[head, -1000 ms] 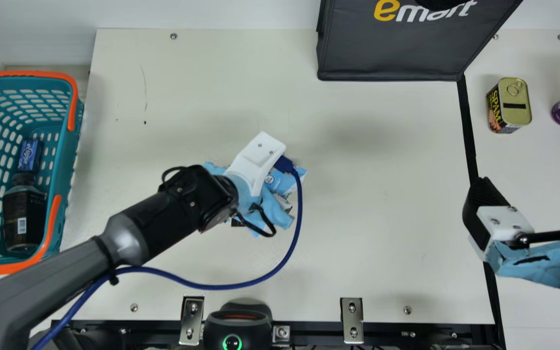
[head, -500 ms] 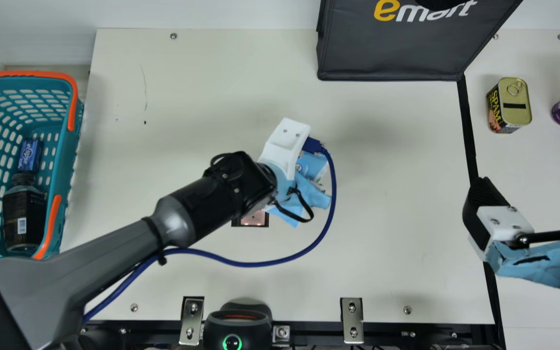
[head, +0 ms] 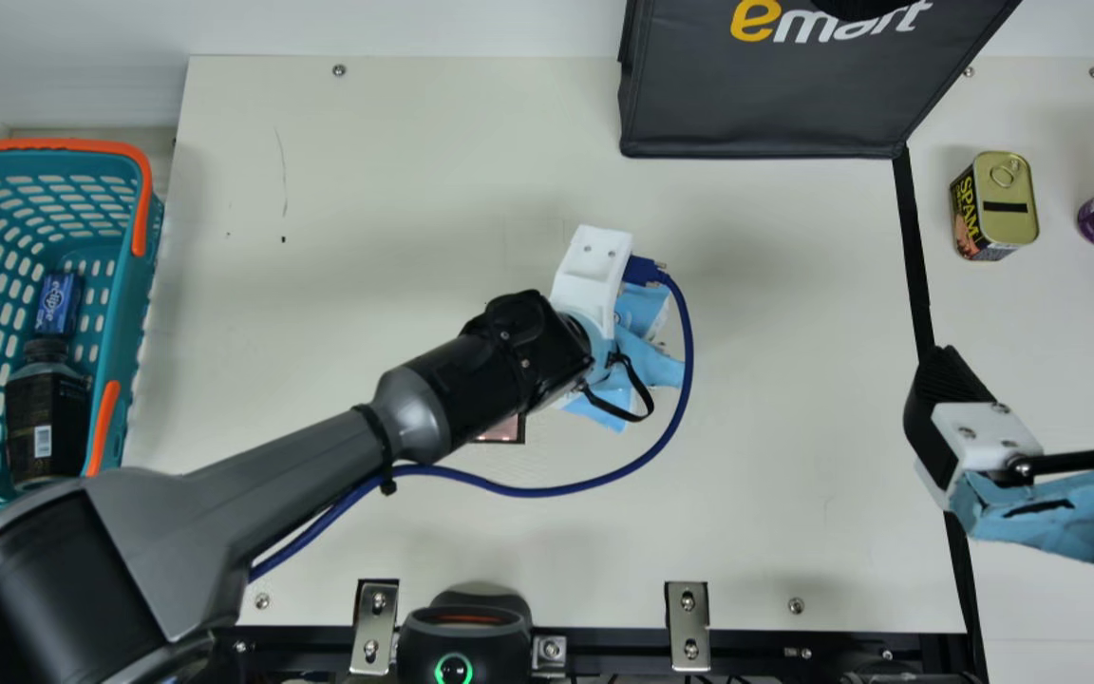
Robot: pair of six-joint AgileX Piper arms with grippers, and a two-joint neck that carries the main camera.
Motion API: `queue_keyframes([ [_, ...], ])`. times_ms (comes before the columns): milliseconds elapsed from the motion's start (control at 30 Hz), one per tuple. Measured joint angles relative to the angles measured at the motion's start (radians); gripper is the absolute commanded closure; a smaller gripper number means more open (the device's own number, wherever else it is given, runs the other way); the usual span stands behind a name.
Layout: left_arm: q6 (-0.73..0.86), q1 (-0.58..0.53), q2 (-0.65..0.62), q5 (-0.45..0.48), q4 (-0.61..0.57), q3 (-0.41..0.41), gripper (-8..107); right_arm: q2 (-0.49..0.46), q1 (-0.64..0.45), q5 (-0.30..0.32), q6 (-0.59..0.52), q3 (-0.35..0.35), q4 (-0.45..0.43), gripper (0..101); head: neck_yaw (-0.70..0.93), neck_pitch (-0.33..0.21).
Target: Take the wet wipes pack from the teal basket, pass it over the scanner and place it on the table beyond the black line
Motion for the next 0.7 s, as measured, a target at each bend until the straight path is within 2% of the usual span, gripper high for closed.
queue_keyframes([
  [233, -0.011, -0.003, 0.010, -0.001, -0.011, -0.009, 30, 0.000, 0.000, 0.000, 0.000, 0.000, 0.000, 6, 0.000, 0.000],
  [433, 0.011, 0.013, -0.020, -0.018, -0.058, 0.014, 10, 0.000, 0.000, 0.000, 0.000, 0.000, 0.000, 6, 0.000, 0.000],
  [700, 0.105, 0.065, -0.104, -0.074, -0.180, 0.078, 9, 0.000, 0.000, 0.000, 0.000, 0.000, 0.000, 6, -0.002, 0.000],
])
